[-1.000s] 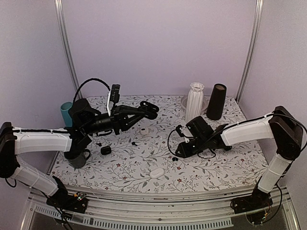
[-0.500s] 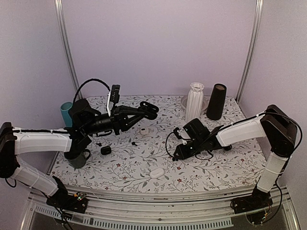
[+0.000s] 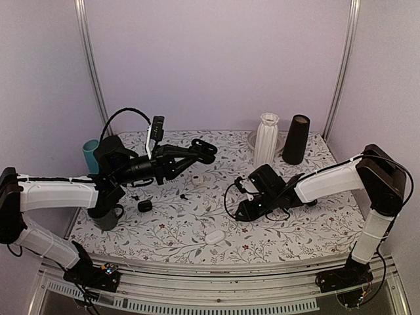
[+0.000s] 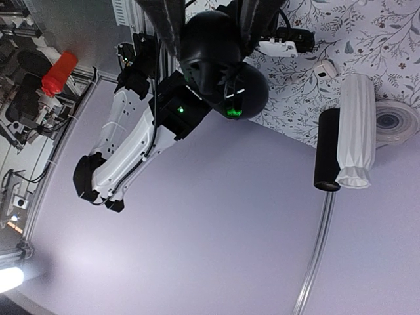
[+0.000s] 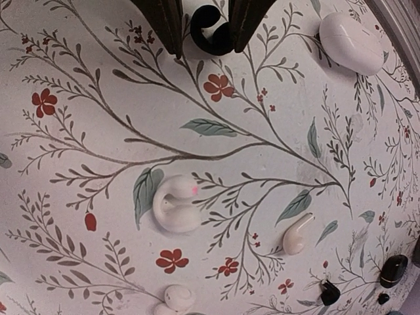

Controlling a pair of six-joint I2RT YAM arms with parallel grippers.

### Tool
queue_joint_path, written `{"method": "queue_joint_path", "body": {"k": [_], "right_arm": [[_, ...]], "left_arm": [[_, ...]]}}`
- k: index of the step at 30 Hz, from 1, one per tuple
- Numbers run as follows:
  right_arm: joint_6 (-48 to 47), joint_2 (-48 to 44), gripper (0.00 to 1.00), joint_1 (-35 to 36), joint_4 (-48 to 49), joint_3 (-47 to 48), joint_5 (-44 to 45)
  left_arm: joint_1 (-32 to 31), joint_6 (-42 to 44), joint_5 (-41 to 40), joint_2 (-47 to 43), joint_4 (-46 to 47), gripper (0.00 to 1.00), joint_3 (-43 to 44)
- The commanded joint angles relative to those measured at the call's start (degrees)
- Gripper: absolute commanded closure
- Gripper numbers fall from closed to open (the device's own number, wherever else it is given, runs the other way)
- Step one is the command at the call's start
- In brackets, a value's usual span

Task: Insert the wireless bluetooth earbuds into the charging case
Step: Pick up the right earbud from the center of the board.

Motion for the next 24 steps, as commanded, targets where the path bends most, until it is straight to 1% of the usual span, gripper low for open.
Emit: {"method": "queue_joint_path", "body": {"k": [1,15,24], "right_arm": [[0.19,-0.11,0.75,0.48,-0.28,-1.06,0.59],[0.98,-1.4,0.76,1.41,-0.56,-2.89,0.62],[1.34,-2.27,0.8,1.44,-0.75,-3.21,1.17]], "left_arm": [[0.67,-0.53,0.44,-0.52,1.17,1.0,0.01],[0.65,-0.88,0.86,0.23,1.55,1.0,0.31],[0.65,-1.07,1.36,0.95,1.79,1.0,0.79]]}}
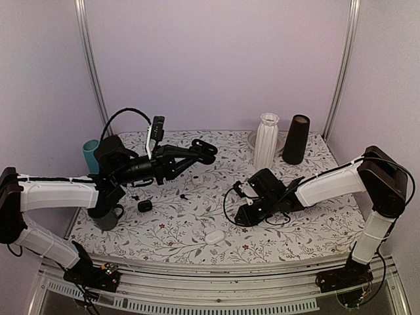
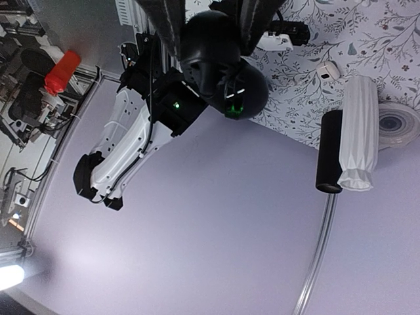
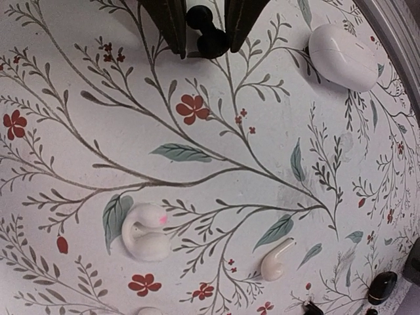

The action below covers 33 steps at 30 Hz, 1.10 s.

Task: Insert the wireless bluetooth earbuds into the charging case
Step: Pick up the right earbud from the center of the board.

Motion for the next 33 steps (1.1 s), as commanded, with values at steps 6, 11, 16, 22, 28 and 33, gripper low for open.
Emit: {"method": "queue_joint_path", "body": {"k": [6,11,16,22,28,33], "right_arm": [[0.72,-1.52,0.89,0.11,-1.67,-1.46,1.03],[0.73,-1.88,0.93,0.26,-1.83,-1.57,0.99],[1.11,-2.52,0.96,0.3,-1.68,-1.86,0.75],[1.98,-4.6,0.96,0.32,-1.31,-2.22,0.36],[3.13,-8.98,0.97,-0.29,-0.64,-2.81,-0.04],[3.8,-16.66,0.97,-1.65,-0.08,-3.46,-0.69]], "left_arm": [[0.65,-0.33,1.21,0.76,1.57,1.0,0.7],[0.65,-0.34,1.21,0.83,1.54,1.0,0.71],[0.66,-0.31,1.16,0.83,1.54,1.0,0.62],[0.65,-0.34,0.99,0.87,1.61,1.0,0.44],[0.66,-0.08,0.7,0.66,1.63,1.0,0.02],[0.81,0.02,1.14,0.58,1.89,1.0,0.02]]}}
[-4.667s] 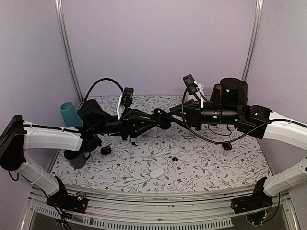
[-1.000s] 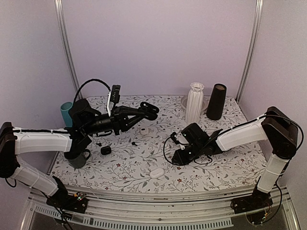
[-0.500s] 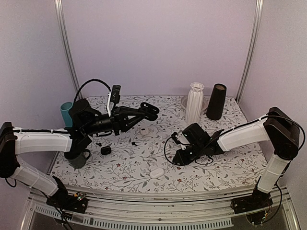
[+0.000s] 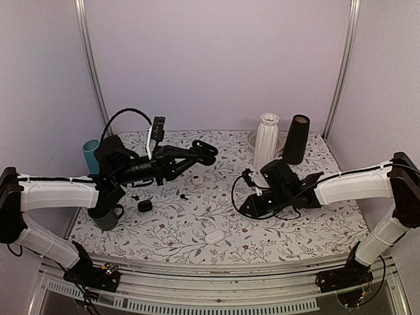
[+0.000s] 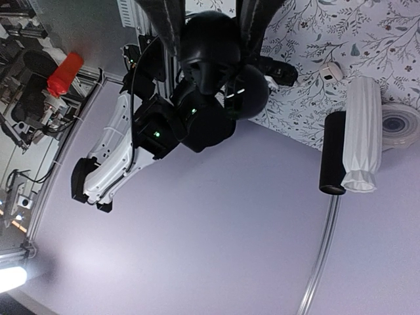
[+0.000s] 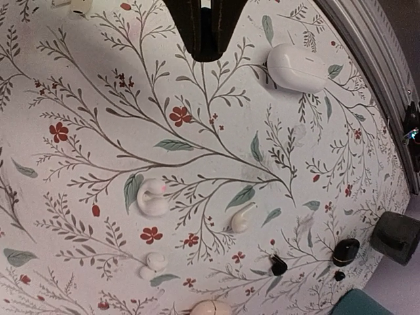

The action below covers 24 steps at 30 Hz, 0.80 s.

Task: Insert the wireless bluetooth earbuds into the charging case
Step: Pick up the right earbud from the center of the board, then insert the right earbud into the right side groove of the charging case.

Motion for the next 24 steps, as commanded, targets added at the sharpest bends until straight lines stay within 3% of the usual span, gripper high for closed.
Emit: {"method": "queue_joint_path", "body": {"k": [1,12,24], "right_arm": [[1.07,-8.1,0.97,-1.2,1.21,-0.72,-0.52],[-3.7,-22.68,0.96,-1.27,1.12,2.52,-4.69],[-5.54,-27.43,0.96,-0.28,5.22,8.47,-14.17]], "left_arm": [[0.85,0.19,0.42,0.52,1.95,1.0,0.0],[1.0,-0.13,5.49,2.0,6.03,1.0,0.24],[0.78,-0.48,11.12,4.93,7.62,1.0,2.25]]}}
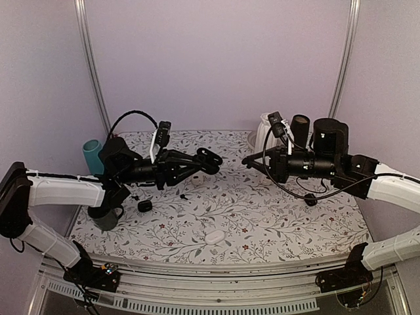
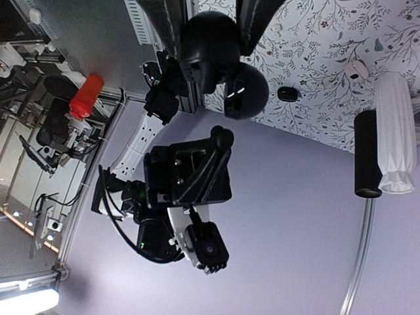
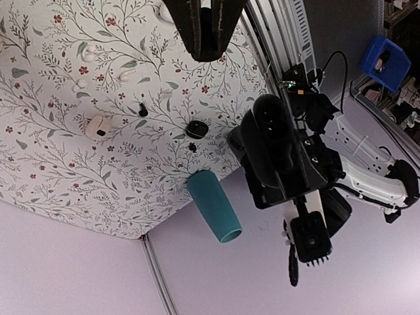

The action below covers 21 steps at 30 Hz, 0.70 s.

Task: Insert the wireless bluetooth earbuds into the charging case
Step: Insert the right earbud into the right side groove of the charging case.

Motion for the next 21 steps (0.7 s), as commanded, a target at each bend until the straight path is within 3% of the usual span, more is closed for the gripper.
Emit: {"method": "queue_joint_path", "body": {"k": [1,21], "right_arm": [[-1.64,-0.49,0.96,1.22,3.17,3.92,-4.62],[-5.72,8.33,0.96,7.48,2.01,11.89,-4.45]], "left_arm": [[0.48,-0.46,2.95,1.33,2.69,1.0,2.14],[-1.72,-0.73,5.78,2.99,2.94,1.0,4.99]]}}
